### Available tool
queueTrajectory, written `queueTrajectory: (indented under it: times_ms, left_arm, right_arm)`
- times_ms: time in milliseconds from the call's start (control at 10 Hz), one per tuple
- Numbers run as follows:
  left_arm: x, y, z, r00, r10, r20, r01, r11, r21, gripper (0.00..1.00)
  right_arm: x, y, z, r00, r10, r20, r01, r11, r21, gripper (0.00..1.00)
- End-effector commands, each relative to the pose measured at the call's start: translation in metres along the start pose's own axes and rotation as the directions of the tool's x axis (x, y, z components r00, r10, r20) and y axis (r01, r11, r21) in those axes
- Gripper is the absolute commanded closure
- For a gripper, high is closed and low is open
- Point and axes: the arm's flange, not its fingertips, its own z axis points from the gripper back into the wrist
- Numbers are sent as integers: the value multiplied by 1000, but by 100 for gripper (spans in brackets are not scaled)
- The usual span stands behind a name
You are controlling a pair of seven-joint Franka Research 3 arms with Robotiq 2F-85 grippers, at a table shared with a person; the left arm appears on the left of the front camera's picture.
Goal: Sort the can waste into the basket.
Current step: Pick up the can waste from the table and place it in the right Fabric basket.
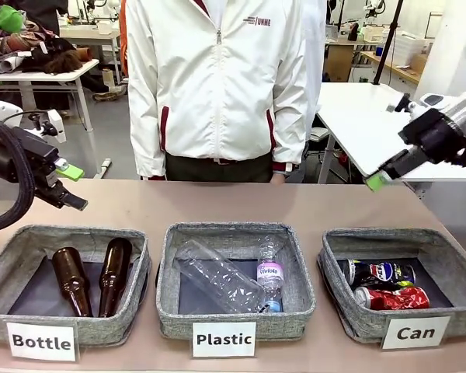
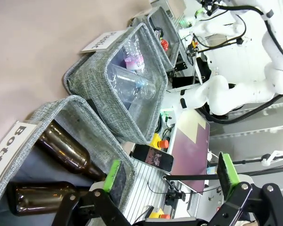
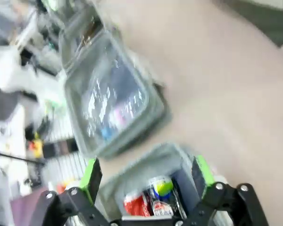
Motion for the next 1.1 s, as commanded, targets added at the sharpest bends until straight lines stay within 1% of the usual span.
queueTrajectory:
  times_ms: [0, 100, 200, 300, 1000]
  left_arm:
    - [-1, -3, -2, 1000, 7, -7, -7, 1000, 13, 0]
    - [-1, -3, -2, 1000, 7, -7, -7, 1000, 13, 0]
    - [-1, -3, -2, 1000, 7, -7, -7, 1000, 13, 0]
    - [-1, -3, -2, 1000, 7, -7, -7, 1000, 13, 0]
    - [-1, -3, -2, 1000, 7, -7, -7, 1000, 13, 0]
  right_arm:
    - [3, -27, -19, 905, -227, 360, 167, 967, 190, 0]
    - [3, -40, -23, 886, -281, 368, 185, 943, 276, 0]
    - [5, -44, -25, 887, -261, 381, 129, 932, 338, 0]
    - [-4, -27, -18, 955, -182, 236, 145, 975, 166, 0]
    - [-4, -27, -18, 955, -182, 236, 145, 975, 166, 0]
